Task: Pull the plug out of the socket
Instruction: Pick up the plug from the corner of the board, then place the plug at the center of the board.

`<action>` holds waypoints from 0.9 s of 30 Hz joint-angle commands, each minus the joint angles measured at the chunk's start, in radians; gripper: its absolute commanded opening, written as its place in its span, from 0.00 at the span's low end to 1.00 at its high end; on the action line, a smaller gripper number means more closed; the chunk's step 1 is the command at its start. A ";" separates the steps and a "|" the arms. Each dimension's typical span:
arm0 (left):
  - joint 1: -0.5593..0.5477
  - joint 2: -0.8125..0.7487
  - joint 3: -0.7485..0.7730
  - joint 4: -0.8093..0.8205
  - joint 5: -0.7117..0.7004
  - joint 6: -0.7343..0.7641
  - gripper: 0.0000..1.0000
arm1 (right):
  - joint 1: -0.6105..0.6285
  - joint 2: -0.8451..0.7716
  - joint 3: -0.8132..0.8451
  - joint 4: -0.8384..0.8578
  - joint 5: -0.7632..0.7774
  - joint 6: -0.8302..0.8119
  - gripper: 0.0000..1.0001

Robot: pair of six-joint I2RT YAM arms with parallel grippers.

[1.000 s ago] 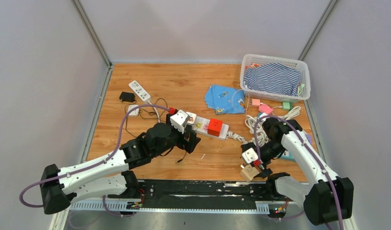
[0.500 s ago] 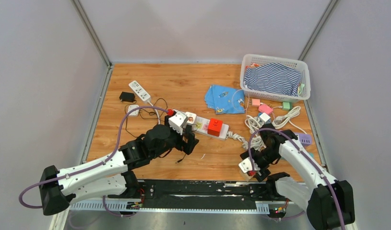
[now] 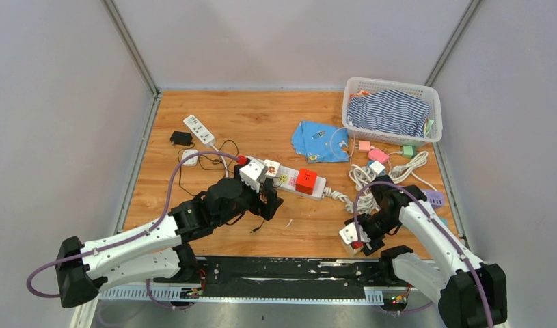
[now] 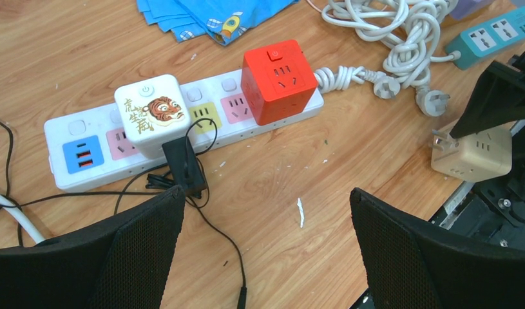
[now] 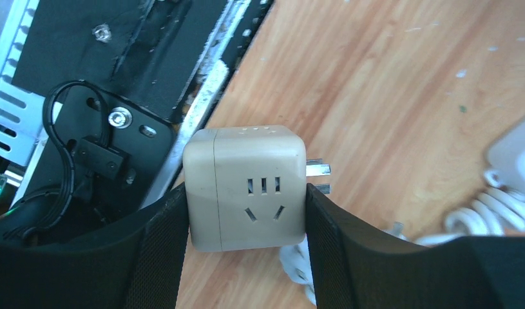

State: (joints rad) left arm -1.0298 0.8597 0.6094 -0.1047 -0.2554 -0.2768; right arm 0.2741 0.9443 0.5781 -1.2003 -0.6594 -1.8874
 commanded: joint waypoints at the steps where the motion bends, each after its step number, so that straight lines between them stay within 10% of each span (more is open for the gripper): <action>1: 0.005 -0.019 -0.016 0.001 -0.019 -0.007 1.00 | 0.012 0.000 0.118 -0.048 -0.074 0.109 0.07; 14: 0.004 -0.056 -0.040 0.005 -0.028 -0.008 1.00 | -0.104 0.277 0.546 0.293 -0.021 0.839 0.00; 27: 0.004 -0.016 -0.062 0.091 0.021 -0.024 1.00 | -0.130 0.591 0.563 0.726 0.148 1.381 0.00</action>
State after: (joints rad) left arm -1.0298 0.8253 0.5598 -0.0746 -0.2493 -0.2890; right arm 0.1543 1.4864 1.1221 -0.5865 -0.5388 -0.6861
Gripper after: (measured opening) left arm 0.996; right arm 0.616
